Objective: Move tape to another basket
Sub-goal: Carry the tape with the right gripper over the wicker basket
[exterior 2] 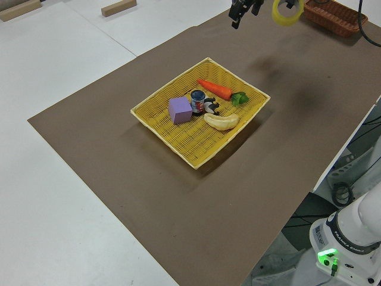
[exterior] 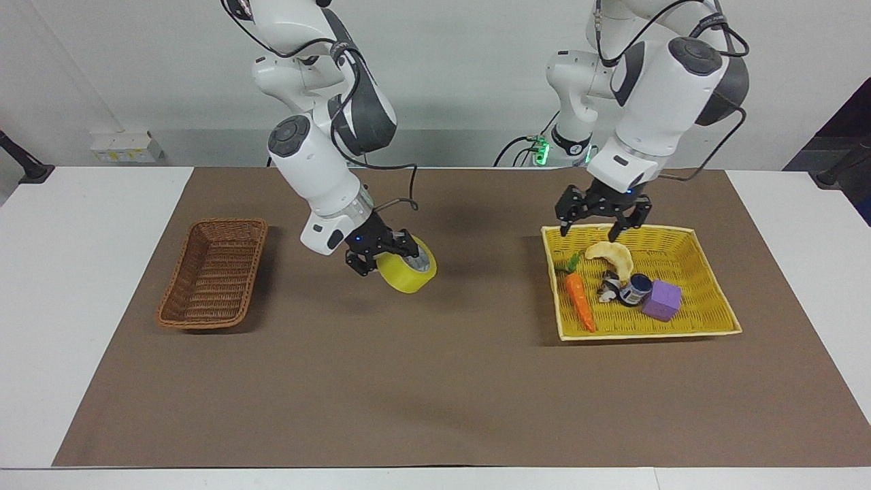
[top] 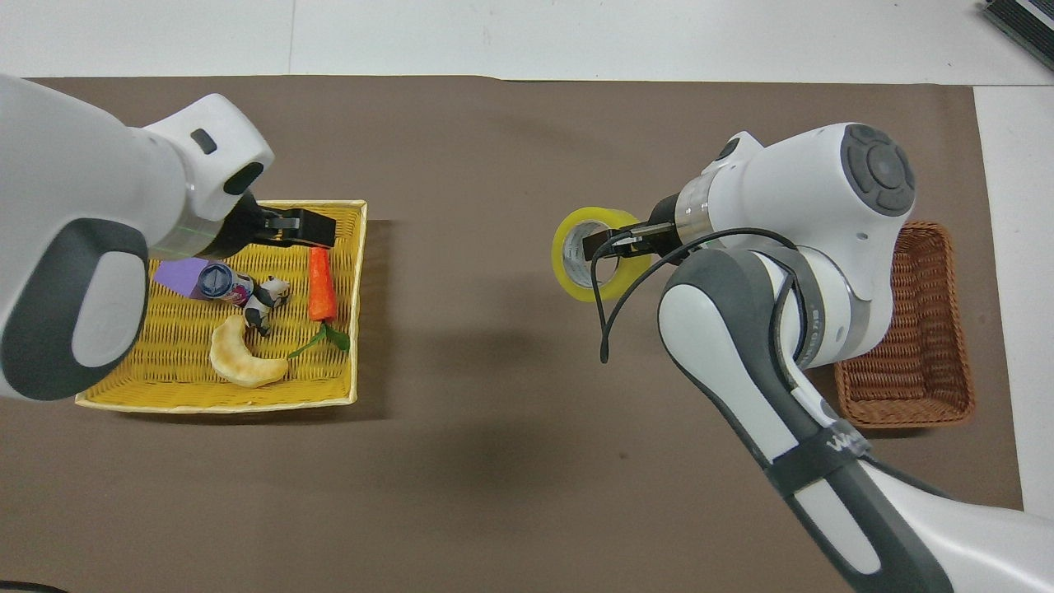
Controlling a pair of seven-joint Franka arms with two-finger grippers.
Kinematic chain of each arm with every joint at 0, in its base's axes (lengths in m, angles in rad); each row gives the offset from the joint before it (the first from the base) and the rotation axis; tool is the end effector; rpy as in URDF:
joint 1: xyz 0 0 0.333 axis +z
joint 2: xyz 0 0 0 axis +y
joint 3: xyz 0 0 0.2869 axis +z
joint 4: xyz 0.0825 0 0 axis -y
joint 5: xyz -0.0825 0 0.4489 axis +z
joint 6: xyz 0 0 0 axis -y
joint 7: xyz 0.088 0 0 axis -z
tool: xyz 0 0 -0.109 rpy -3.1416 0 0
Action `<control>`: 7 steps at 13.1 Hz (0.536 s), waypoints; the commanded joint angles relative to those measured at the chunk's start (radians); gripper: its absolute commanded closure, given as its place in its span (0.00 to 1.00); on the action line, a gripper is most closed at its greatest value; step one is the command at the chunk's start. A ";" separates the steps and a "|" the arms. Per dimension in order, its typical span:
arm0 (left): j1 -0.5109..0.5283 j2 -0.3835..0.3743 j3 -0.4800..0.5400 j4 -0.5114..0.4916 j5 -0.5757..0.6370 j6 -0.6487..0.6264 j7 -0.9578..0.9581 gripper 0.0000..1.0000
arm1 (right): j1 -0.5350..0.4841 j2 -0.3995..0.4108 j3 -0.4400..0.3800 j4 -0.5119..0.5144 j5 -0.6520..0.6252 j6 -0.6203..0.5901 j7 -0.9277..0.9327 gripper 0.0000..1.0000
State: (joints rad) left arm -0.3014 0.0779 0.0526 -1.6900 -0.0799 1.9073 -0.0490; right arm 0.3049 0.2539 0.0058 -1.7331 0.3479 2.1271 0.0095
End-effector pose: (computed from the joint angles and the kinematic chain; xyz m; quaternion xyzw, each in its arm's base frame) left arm 0.6412 -0.1698 0.5102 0.9929 -0.0892 0.0635 0.0464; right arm 0.6611 0.2286 0.3909 -0.9834 -0.0673 -0.0435 0.1627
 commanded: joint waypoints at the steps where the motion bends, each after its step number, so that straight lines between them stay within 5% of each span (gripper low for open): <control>1: 0.091 -0.004 -0.013 0.024 0.072 -0.008 0.165 0.00 | -0.016 -0.013 -0.003 0.007 -0.087 -0.050 0.078 1.00; 7: 0.208 -0.013 -0.005 0.212 0.075 -0.247 0.287 0.00 | -0.101 -0.012 -0.006 0.065 -0.333 -0.243 0.315 1.00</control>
State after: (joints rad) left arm -0.1147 0.0630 0.0559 -1.5522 -0.0251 1.7612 0.2274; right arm 0.2367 0.2533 -0.0103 -1.7173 0.0914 1.9709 0.2195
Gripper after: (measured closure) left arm 0.000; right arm 1.000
